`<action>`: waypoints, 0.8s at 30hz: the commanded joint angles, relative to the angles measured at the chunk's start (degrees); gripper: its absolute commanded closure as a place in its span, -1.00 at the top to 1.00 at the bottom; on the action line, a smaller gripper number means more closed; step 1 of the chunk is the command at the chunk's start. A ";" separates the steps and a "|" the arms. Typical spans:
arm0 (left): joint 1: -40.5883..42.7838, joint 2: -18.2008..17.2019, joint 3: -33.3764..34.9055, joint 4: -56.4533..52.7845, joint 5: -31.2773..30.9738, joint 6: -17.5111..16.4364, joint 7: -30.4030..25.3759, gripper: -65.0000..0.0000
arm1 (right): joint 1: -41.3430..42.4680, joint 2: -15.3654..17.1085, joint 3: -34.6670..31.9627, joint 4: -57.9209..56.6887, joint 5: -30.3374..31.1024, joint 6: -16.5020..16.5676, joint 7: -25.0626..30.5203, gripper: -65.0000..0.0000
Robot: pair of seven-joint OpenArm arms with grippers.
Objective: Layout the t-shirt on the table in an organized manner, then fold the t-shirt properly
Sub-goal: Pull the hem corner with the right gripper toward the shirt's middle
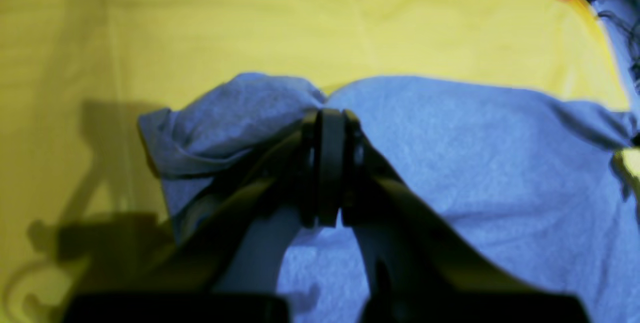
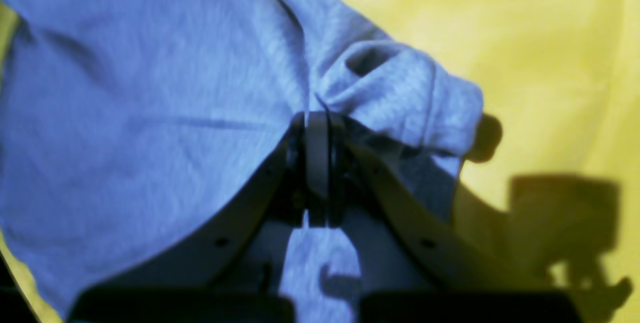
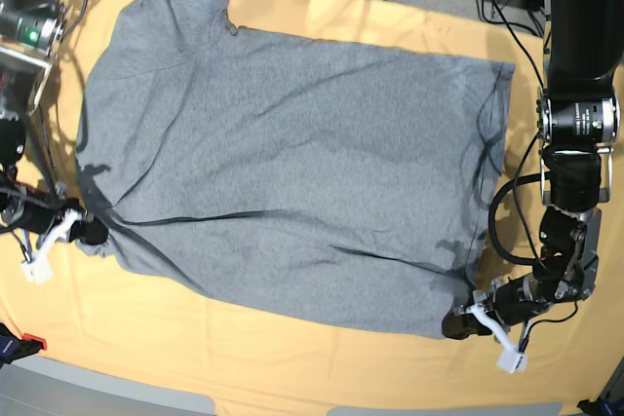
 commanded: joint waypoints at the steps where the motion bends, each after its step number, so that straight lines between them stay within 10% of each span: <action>1: -2.56 -0.39 -0.33 0.94 -1.49 -0.61 -1.38 -1.00 | -0.46 1.20 0.31 3.82 1.49 0.32 1.05 -1.00; 16: -2.54 -0.39 -0.33 0.94 -1.46 -2.08 -1.33 -1.00 | -23.32 1.20 0.31 36.96 2.19 0.32 -2.43 -1.00; 24: -2.56 -0.39 -0.33 0.94 -1.46 -2.08 -1.33 -1.00 | -25.73 1.18 0.31 38.97 14.88 0.32 -14.57 -1.00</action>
